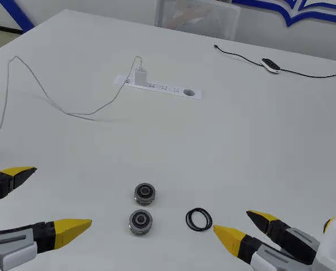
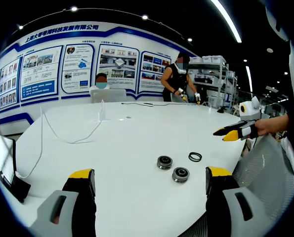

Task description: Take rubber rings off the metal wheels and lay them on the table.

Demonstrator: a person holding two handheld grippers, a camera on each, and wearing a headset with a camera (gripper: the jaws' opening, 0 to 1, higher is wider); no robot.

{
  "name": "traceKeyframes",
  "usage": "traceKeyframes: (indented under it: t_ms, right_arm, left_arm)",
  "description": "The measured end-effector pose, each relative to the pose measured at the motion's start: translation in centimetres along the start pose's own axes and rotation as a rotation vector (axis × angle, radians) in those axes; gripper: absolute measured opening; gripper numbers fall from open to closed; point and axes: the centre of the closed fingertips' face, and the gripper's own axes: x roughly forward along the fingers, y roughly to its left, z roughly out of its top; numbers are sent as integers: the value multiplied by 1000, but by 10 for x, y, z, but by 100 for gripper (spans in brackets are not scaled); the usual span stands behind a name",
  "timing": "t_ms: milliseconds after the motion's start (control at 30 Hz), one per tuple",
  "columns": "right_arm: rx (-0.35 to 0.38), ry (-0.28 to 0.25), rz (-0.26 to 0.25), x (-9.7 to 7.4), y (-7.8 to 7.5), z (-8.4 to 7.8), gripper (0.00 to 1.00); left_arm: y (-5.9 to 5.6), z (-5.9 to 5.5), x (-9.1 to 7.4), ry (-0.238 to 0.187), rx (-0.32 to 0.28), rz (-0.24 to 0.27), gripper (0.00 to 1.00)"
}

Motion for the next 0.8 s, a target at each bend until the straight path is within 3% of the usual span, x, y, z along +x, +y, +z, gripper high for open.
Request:
traceKeyframes:
  t_ms: [167, 233, 367, 500, 633, 800]
  right_arm:
    - [-97, 36, 56, 2, 17, -4, 67]
    - [-122, 51, 54, 4, 18, -7, 70]
    - [-94, 52, 19, 4, 13, -10, 83]
    - [-140, 93, 10, 0, 11, -18, 86]
    - [-175, 130, 26, -1, 12, -24, 87]
    - [-161, 126, 27, -1, 11, -23, 87]
  left_arm:
    - [0, -8, 1, 28, 38, -36, 99]
    - [0, -13, 3, 55, 55, -54, 100]
    - [0, -14, 7, 75, 87, -82, 100]
    - [-1, -16, 12, 93, 122, -96, 100]
    - [-1, -14, 17, 70, 93, -98, 100]
    - [-4, -15, 17, 78, 104, -101, 100]
